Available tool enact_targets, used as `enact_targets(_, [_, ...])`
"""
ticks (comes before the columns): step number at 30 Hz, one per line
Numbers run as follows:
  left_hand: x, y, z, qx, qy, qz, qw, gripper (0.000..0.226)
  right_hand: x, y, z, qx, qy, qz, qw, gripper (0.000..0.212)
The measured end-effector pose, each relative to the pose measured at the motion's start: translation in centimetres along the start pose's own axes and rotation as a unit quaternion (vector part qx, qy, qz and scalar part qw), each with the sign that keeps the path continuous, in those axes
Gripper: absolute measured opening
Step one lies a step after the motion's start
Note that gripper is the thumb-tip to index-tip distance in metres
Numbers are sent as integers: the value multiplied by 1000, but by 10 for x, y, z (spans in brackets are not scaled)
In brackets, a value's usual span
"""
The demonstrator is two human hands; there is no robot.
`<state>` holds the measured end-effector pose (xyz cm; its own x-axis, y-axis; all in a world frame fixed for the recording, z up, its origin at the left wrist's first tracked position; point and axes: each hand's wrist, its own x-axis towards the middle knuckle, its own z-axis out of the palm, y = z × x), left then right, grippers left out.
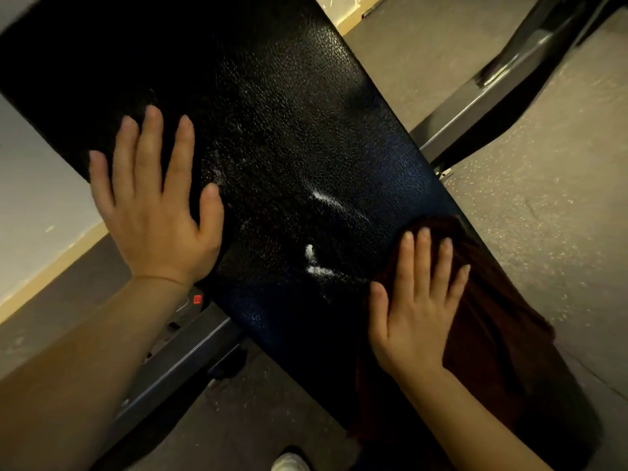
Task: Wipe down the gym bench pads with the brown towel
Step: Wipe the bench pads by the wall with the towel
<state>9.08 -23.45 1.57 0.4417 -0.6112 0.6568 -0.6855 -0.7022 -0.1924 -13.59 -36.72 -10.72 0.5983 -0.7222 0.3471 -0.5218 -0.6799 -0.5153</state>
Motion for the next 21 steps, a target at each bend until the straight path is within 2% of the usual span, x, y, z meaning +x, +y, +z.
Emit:
enact_targets(8, [1, 0, 0, -1, 1, -6, 1000, 59, 78, -61, 0, 9, 7, -61, 998, 64])
enact_targets(15, [1, 0, -3, -3, -1, -7, 1000, 58, 58, -17, -8, 12, -28, -153, 988, 59])
enact_targets(17, [1, 0, -3, -5, -3, -8, 1000, 59, 40, 7, -11, -7, -28, -133, 991, 59])
enact_targets(21, [0, 1, -3, -25, -13, -17, 999, 58, -2, 51, -14, -24, -38, -39, 998, 63])
